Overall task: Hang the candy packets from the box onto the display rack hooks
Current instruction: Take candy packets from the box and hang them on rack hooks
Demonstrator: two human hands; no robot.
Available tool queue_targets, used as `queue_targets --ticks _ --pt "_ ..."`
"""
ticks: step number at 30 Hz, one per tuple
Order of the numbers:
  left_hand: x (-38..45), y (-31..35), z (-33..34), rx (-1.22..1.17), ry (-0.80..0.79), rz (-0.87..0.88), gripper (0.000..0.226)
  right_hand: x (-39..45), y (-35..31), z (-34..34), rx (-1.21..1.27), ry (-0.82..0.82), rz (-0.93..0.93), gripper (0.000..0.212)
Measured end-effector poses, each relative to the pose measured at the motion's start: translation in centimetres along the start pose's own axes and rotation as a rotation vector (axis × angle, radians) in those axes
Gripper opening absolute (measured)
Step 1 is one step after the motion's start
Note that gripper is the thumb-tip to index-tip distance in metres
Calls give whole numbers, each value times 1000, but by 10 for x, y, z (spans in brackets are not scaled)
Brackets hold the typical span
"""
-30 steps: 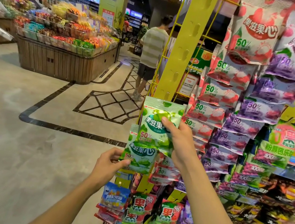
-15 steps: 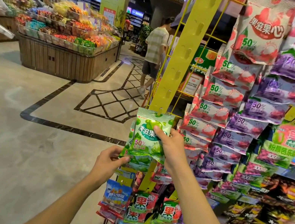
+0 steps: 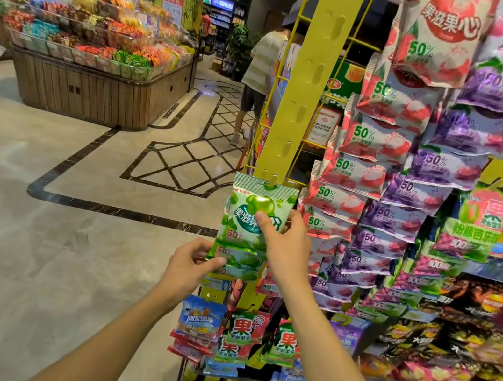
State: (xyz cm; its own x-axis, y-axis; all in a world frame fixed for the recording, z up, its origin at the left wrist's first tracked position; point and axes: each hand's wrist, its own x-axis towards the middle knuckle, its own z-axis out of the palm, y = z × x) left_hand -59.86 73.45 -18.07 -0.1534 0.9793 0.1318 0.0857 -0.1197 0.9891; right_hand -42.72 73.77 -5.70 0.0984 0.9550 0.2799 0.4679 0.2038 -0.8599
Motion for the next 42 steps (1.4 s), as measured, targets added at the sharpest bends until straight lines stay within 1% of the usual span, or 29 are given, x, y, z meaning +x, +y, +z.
queue_targets --ticks 4,5,7,10,13,16,18,20,22,24,25,27,29,32,35,37,39,40,42 --pt "-3 4 3 31 -27 3 9 -8 2 6 -76 32 11 73" --pt "-3 4 3 42 -32 -1 9 -10 3 8 -94 43 11 74" --pt "0 5 2 51 -40 -29 15 -11 5 12 -108 77 16 66" --pt "4 3 0 88 -53 -75 37 -15 8 12 -113 93 46 61" --pt "6 4 5 152 -24 -118 26 -19 13 7 -181 58 62 64" --pt "5 -1 9 259 15 -173 33 -24 25 -3 -288 6 71 66" --pt "-2 -3 9 363 -4 -217 33 -27 37 -13 -399 -38 66 60" --pt "-11 -4 8 542 -49 -232 34 -30 50 -26 -494 -106 62 53" --pt "-22 1 13 780 -127 -194 34 -36 65 -48 -590 -180 36 53" --pt "-35 16 29 1045 -249 -129 35 -43 81 -78 -683 -225 16 58" --pt "-44 25 43 1170 -335 -79 35 -49 90 -96 -721 -254 25 59" --pt "-59 43 78 1378 -487 77 37 -62 112 -137 -761 -324 61 62" --pt "-74 61 120 1481 -554 221 38 -78 137 -185 -795 -379 102 65" --pt "-103 86 198 1527 -617 391 39 -110 174 -273 -846 -393 161 70" --pt "-137 104 289 1542 -680 531 49 -150 212 -368 -884 -319 230 73" --pt "-162 113 351 1538 -735 601 53 -182 233 -430 -907 -260 304 69" --pt "-187 117 415 1502 -809 710 49 -216 258 -488 -934 -220 398 69" --pt "-200 120 447 1472 -845 775 47 -233 267 -515 -947 -197 448 66" --pt "-225 124 508 1412 -925 853 51 -264 285 -565 -958 -127 527 57"
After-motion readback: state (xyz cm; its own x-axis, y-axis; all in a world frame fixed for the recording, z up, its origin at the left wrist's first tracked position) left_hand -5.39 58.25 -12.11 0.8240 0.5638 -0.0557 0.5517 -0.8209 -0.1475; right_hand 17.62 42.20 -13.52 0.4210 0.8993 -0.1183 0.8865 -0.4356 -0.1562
